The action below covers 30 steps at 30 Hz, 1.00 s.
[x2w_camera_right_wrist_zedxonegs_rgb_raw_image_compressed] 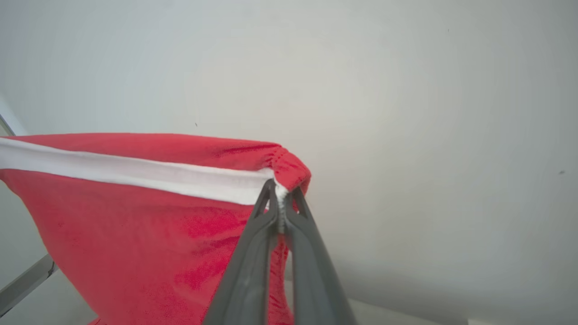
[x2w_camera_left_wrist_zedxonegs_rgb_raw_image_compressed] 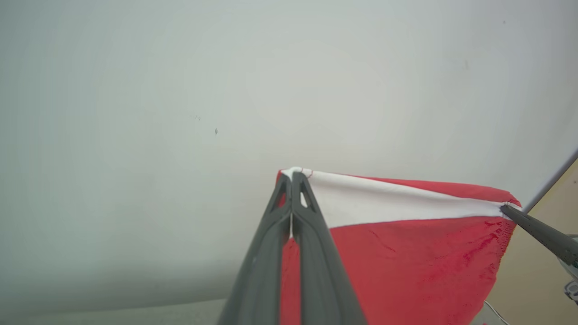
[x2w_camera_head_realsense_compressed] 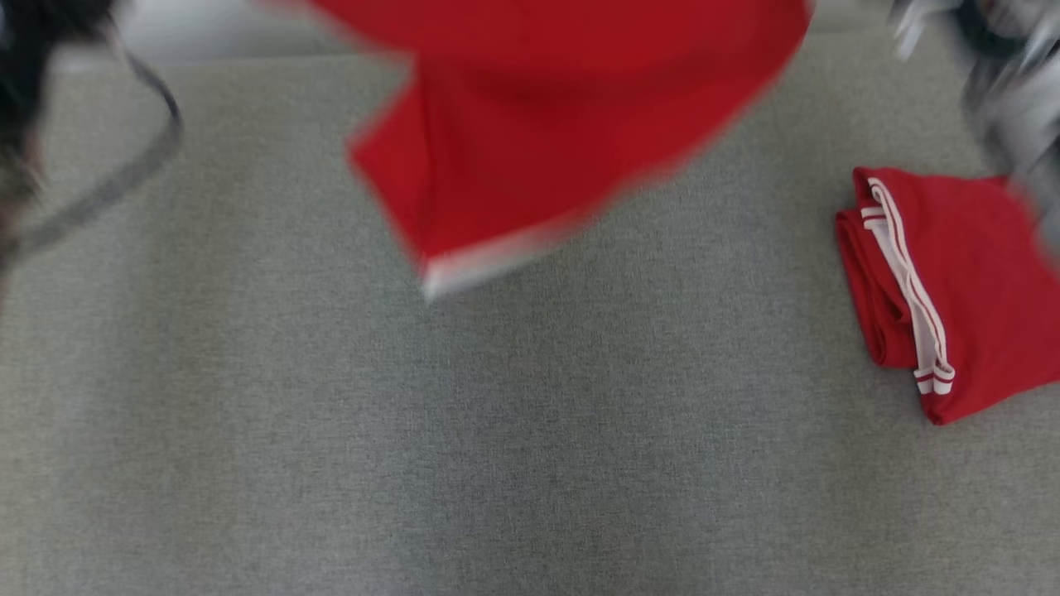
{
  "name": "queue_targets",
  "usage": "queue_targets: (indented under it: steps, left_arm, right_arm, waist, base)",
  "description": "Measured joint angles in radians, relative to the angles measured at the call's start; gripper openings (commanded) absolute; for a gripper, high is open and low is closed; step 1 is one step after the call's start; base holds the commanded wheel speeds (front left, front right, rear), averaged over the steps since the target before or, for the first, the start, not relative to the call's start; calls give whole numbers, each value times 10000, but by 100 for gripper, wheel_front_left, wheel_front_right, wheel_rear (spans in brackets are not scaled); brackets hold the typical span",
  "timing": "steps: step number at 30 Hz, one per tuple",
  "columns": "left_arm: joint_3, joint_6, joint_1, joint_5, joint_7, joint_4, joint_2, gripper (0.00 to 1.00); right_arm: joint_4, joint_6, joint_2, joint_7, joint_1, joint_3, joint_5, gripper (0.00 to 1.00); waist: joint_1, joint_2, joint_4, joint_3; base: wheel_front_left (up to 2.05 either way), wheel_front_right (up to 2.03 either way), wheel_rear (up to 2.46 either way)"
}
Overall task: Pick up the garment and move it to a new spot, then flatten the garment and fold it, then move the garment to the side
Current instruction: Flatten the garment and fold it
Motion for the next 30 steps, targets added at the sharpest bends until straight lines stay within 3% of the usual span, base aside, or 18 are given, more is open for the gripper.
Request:
queue_targets:
  steps: [4,8,12,18,30]
  left_arm:
    - [734,-4,-1947,236,-690,-393,10,0]
    - [1011,-81,-2152,226,-1225,-754,180,0]
    - [525,-167,-339,167,-1501,-242,88,0]
    - [-290,-178,2698,-263,-1636,533,-215,0]
    - [-1505,-178,5058,-366,-1728,146,-42,0]
  right_arm:
    - [-332,-140,-2,-748,-2114,-583,-163,0]
    - [-700,-75,44,-1162,-2338,-357,-253,0]
    - [-454,12,165,-1237,-607,186,-117,0]
    - [-834,21,21,-1141,2872,811,1254,0]
    - [-2447,21,-1118,-1490,6161,1841,2249,0]
  waist:
    - [-2,-1,-14,575]
    - [-3,-2,48,1148]
    - [0,0,147,1577]
    - [-5,0,231,1442]
    - [-6,-2,43,162]
  base:
    - [0,0,0]
    - [0,0,0]
    - [0,0,0]
    - [0,0,0]
    - [0,0,0]
